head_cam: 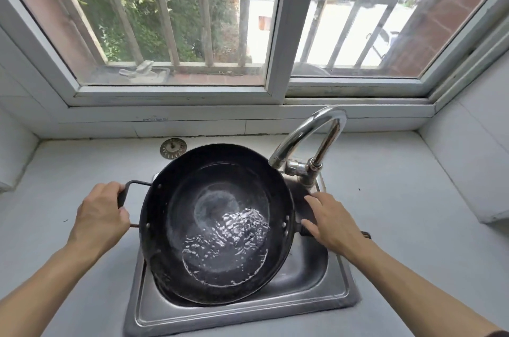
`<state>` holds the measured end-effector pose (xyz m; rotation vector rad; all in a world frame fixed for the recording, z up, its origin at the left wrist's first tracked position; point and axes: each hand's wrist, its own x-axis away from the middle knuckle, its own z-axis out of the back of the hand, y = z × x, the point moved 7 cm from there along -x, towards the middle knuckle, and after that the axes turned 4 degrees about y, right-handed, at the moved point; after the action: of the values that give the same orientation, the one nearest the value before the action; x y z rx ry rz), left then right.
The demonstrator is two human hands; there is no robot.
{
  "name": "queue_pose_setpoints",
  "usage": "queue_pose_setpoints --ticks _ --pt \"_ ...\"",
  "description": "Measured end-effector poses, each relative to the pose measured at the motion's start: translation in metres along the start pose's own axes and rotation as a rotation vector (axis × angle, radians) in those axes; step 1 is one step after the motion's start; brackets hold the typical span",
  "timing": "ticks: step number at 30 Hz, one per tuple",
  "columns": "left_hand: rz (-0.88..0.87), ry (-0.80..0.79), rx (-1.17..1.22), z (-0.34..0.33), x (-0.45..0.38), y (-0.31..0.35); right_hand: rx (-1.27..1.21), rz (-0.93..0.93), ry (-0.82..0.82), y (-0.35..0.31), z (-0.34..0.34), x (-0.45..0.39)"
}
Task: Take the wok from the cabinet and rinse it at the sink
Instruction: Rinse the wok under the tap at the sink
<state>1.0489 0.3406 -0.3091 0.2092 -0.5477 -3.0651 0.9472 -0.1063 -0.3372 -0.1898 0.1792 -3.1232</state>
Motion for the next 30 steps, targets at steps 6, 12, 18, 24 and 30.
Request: queue_pose_setpoints --ticks 6,12,18,24,30 --pt "-0.021 0.003 -0.005 0.003 0.004 0.003 -0.008 -0.048 -0.119 0.018 -0.035 0.020" --pt "-0.026 0.005 0.002 0.005 0.006 0.005 -0.109 -0.096 -0.041 0.019 -0.043 0.017" --pt "-0.045 0.013 -0.022 0.005 0.005 0.002 -0.109 -0.093 0.024 0.015 -0.042 0.017" --pt "-0.070 0.032 -0.035 0.005 -0.005 0.000 -0.072 -0.077 0.004 0.015 -0.044 0.015" --pt "0.010 -0.015 -0.005 0.005 -0.012 0.002 -0.082 -0.049 -0.030 0.015 -0.042 0.014"
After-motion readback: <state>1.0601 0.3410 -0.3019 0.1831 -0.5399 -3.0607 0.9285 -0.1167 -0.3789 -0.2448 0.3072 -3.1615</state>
